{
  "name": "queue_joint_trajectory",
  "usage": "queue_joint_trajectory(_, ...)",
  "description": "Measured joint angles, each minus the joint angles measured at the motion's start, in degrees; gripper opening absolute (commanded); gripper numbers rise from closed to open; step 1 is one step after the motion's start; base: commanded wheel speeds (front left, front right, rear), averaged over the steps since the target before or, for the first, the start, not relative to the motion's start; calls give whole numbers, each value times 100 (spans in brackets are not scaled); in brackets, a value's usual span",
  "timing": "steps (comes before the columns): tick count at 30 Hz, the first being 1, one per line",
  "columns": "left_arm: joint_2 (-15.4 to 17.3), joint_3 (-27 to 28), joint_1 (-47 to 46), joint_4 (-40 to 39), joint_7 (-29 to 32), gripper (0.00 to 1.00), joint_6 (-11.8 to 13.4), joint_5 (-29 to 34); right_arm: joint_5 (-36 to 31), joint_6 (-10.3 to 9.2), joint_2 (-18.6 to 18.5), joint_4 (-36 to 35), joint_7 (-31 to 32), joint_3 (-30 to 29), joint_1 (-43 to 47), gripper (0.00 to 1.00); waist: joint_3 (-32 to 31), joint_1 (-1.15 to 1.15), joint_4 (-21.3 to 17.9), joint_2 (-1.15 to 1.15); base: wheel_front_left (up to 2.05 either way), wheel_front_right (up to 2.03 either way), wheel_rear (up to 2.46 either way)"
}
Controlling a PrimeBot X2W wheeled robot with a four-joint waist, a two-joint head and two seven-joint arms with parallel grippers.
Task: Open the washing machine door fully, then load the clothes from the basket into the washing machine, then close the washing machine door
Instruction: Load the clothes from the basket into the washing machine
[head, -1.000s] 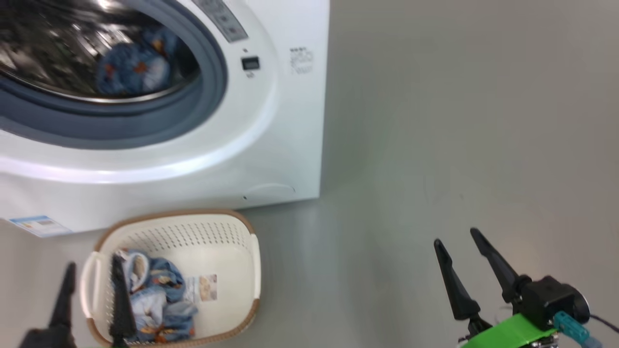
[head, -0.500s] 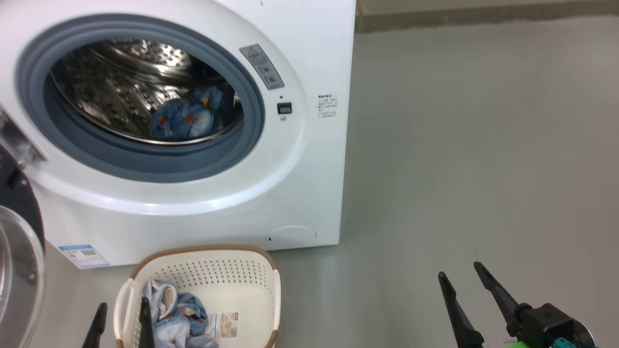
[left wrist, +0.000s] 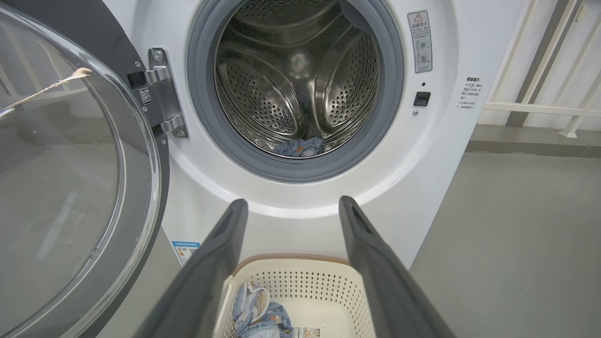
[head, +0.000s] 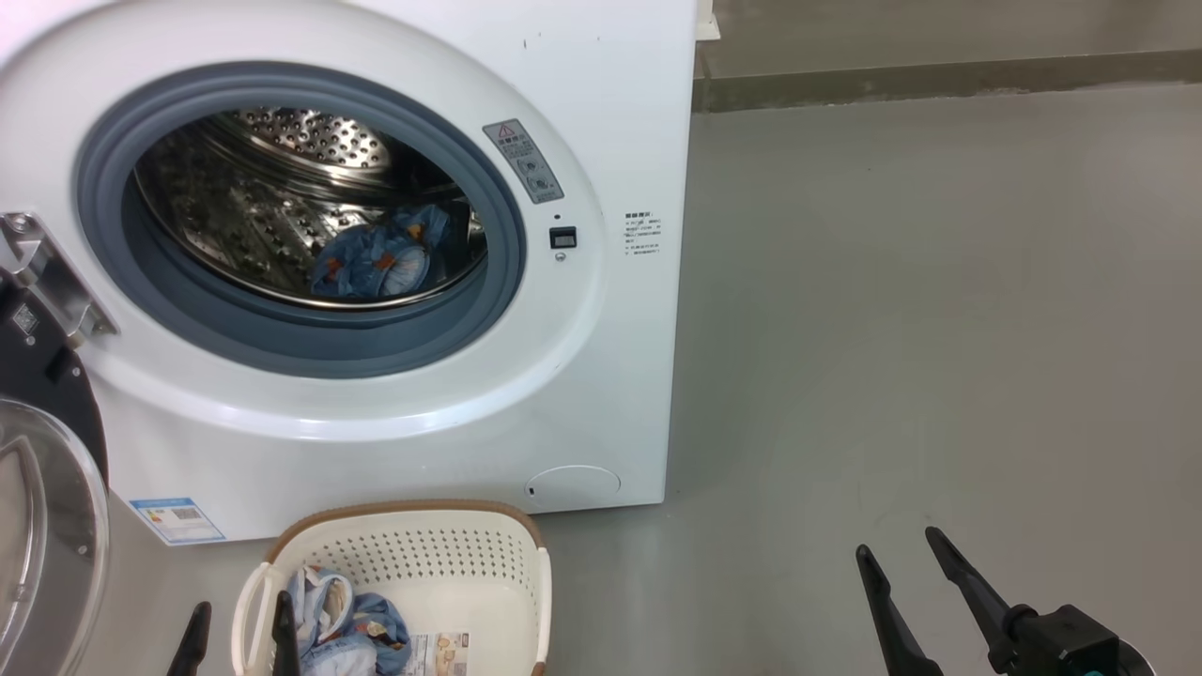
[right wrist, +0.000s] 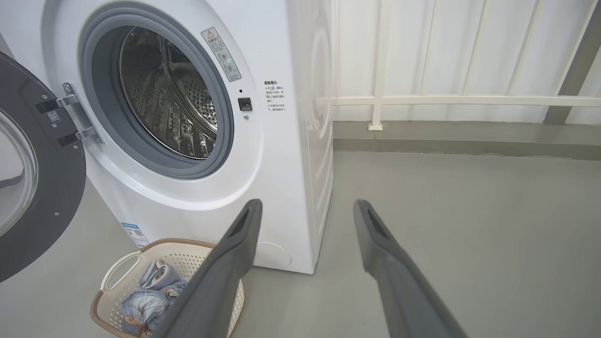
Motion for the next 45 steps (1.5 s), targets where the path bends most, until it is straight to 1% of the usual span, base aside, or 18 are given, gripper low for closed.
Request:
queue_joint_trajectory(20,44,-26,-3,48,0,100,0,-10,-18,0,25,-10,2,0,1,100,34,0,5,0,0,0,0)
queue_joint_trajectory(29,41,-96,-179,398,58,100,-8,-78,-18,0,27,-37,2,27,-2,100,182,0,4,0,0,0,0)
queue_joint_trajectory(32,25,-118,-406,721,82,100,-73,-123,-16,0,27,-65,1,57,-23,100,311,0,-5,0,0,0,0)
queue_joint_trajectory(37,-92,-163,-989,1535,146,100,-293,-280,-16,0,29,-146,-9,166,-246,100,628,0,-43,0,0,0,0)
queue_joint_trajectory(39,-109,-182,-1288,1916,153,100,-363,-350,-15,0,27,-182,-52,190,-389,100,789,0,-67,0,0,0,0)
queue_joint_trajectory(42,-138,-252,-1788,2459,203,100,-532,-355,-7,0,22,-198,-91,215,-606,100,1055,0,-111,0,0,0,0)
queue_joint_trajectory(45,-147,-278,-2334,3021,212,100,-609,-350,8,0,12,-191,-180,267,-843,100,1350,0,-165,0,0,0,0)
